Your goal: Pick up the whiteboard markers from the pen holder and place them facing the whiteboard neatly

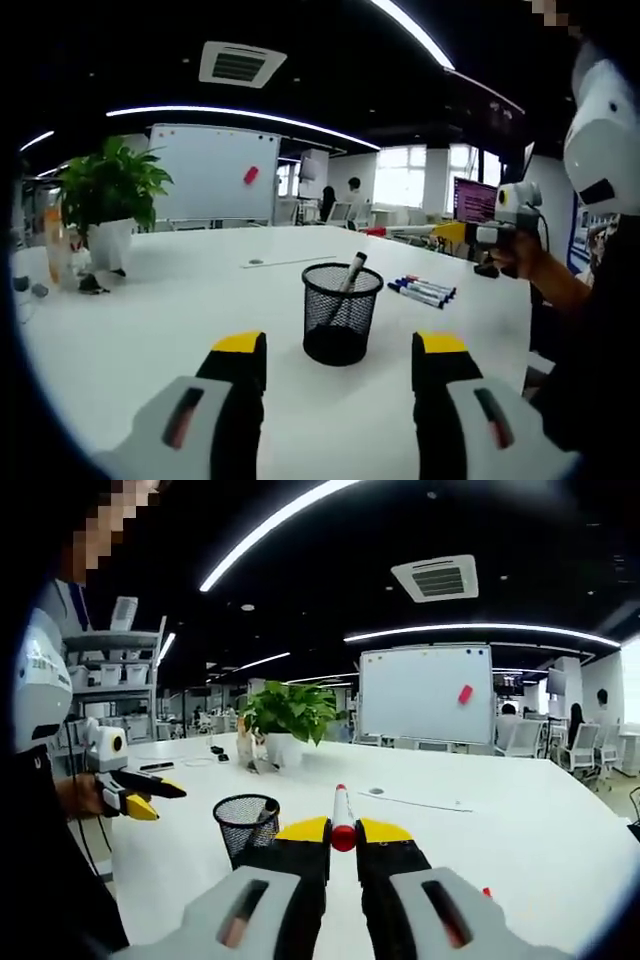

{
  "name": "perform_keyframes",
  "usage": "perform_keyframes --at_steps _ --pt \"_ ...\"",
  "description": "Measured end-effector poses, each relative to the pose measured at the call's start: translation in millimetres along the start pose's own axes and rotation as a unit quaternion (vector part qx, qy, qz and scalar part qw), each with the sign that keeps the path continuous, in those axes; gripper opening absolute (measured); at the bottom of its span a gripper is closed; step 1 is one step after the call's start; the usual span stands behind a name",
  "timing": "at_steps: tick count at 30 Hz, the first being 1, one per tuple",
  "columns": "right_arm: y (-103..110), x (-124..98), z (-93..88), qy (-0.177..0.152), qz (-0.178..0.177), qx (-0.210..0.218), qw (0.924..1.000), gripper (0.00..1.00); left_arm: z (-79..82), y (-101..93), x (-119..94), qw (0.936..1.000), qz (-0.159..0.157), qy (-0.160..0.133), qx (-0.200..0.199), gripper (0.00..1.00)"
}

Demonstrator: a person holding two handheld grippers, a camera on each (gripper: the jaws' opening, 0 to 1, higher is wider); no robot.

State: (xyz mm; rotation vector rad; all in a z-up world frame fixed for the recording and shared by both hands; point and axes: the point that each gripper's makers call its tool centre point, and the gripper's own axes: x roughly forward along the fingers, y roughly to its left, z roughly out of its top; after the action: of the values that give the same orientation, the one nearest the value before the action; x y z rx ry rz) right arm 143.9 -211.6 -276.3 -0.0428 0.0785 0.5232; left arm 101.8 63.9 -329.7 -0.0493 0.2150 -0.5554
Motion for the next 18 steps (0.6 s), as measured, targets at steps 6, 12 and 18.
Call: perform_keyframes --at_steps 6,12,18 --pt "-6.0 -3.8 -3.8 0.005 -0.009 0.003 0.9999 0.13 -0.2 0.4 -1.6 1.0 0.001 -0.001 -0.003 0.6" --pt "-10.6 -7.5 -4.0 0.002 -0.015 0.006 0.9999 0.13 1.5 2.7 -3.2 1.0 0.006 -0.004 -0.006 0.59" --pt "-17.7 -12.9 -4.1 0.001 -0.025 0.006 0.9997 0.13 -0.3 3.0 -1.9 1.0 0.009 0.002 0.003 0.58"
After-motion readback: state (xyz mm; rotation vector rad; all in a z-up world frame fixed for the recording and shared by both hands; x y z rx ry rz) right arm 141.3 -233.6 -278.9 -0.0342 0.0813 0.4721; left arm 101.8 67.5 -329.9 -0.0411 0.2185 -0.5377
